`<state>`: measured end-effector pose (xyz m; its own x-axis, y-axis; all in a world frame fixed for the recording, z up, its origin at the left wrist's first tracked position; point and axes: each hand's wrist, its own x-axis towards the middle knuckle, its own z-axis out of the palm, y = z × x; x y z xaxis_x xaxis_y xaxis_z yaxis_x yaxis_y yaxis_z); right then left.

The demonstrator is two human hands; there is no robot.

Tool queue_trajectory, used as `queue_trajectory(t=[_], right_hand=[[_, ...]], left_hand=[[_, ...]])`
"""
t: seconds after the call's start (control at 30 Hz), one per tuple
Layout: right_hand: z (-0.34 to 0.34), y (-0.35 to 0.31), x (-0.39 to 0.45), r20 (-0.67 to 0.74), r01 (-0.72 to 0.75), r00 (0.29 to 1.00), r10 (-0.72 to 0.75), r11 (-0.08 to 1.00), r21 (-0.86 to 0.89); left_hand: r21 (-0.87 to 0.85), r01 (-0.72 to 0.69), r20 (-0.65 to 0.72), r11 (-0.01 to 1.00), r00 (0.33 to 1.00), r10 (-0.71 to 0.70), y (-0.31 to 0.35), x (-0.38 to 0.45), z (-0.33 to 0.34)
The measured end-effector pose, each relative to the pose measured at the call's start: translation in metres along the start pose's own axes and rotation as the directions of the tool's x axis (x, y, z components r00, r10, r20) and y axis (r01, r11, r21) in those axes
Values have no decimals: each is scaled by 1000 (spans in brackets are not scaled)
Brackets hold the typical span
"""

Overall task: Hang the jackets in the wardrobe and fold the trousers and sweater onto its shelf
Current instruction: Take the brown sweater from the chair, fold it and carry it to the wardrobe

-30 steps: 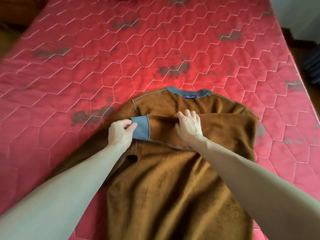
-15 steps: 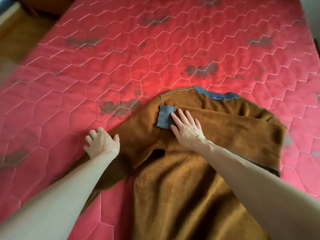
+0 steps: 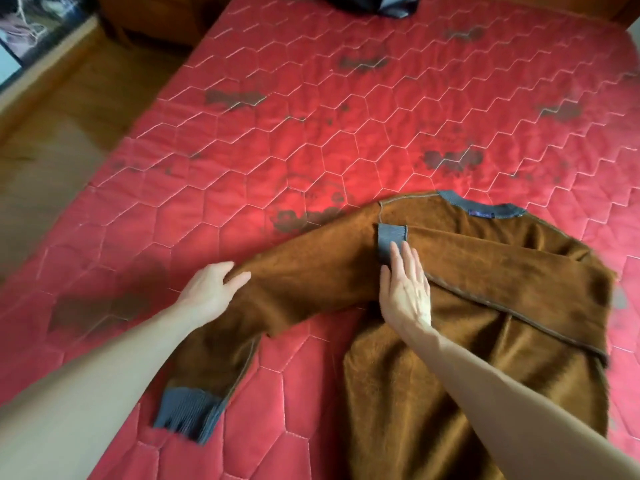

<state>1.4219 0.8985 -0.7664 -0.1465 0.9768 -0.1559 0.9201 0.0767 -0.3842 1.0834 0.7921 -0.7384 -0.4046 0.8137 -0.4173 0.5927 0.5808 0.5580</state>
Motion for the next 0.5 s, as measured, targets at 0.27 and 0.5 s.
queue_trajectory(t=[0.27, 0.5], right_hand=[[52, -37, -27, 159, 61, 986, -44, 993, -103], [62, -38, -24, 199, 117, 975, -102, 991, -63]], left_hand=[[12, -2, -15, 1000, 1000, 2, -19, 28, -60], [126, 97, 187, 987, 975, -120, -89, 16, -48]])
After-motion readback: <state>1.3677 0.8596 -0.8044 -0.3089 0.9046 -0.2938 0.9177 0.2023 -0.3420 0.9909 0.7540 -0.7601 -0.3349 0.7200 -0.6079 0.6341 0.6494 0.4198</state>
